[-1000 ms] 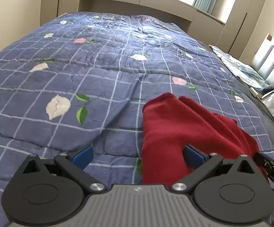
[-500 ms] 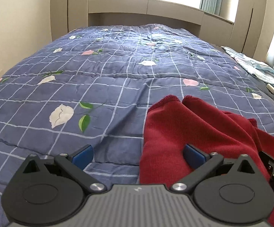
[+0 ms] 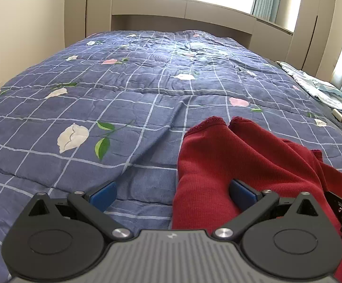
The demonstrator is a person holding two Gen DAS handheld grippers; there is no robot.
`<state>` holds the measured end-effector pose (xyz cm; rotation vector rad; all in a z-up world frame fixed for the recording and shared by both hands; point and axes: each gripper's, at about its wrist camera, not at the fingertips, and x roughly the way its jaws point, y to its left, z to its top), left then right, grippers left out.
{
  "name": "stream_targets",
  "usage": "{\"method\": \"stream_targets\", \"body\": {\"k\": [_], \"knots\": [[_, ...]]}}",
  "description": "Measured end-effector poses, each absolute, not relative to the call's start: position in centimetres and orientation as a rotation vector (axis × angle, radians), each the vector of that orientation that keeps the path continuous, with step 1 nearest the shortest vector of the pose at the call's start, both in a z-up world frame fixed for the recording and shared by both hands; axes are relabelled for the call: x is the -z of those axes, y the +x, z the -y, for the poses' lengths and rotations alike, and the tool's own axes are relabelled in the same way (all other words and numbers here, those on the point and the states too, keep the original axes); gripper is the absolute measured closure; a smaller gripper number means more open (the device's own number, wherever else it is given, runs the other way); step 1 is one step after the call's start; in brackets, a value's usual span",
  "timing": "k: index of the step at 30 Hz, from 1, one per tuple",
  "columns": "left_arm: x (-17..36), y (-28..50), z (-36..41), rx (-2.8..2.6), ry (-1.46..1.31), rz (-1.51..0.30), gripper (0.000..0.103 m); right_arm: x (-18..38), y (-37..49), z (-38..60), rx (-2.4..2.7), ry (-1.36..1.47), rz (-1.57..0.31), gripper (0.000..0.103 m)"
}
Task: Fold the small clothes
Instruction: 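Release the right gripper and hold both grippers above the folded shirt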
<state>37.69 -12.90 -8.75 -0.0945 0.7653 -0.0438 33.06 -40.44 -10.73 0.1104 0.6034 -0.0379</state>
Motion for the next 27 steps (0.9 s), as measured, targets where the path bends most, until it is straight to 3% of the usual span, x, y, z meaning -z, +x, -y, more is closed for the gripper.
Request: {"method": "stream_targets", "body": {"k": [7, 16, 27], "knots": [[8.2, 36.9, 11.0, 0.077, -0.225, -0.784, 0.001, 10.9, 32.9, 41.3, 0.020, 0.182, -0.600, 0.001], [7.5, 30.6, 9.1, 0.139, -0.307, -0.777, 0.001, 10.5, 30.4, 41.6, 0.023, 0.264, -0.595, 0.001], [8.4, 25.4, 9.7, 0.202, -0.167, -0.792, 0.000, 10.0, 21.5, 40.4, -0.016, 0.338, -0.534, 0.001]]}}
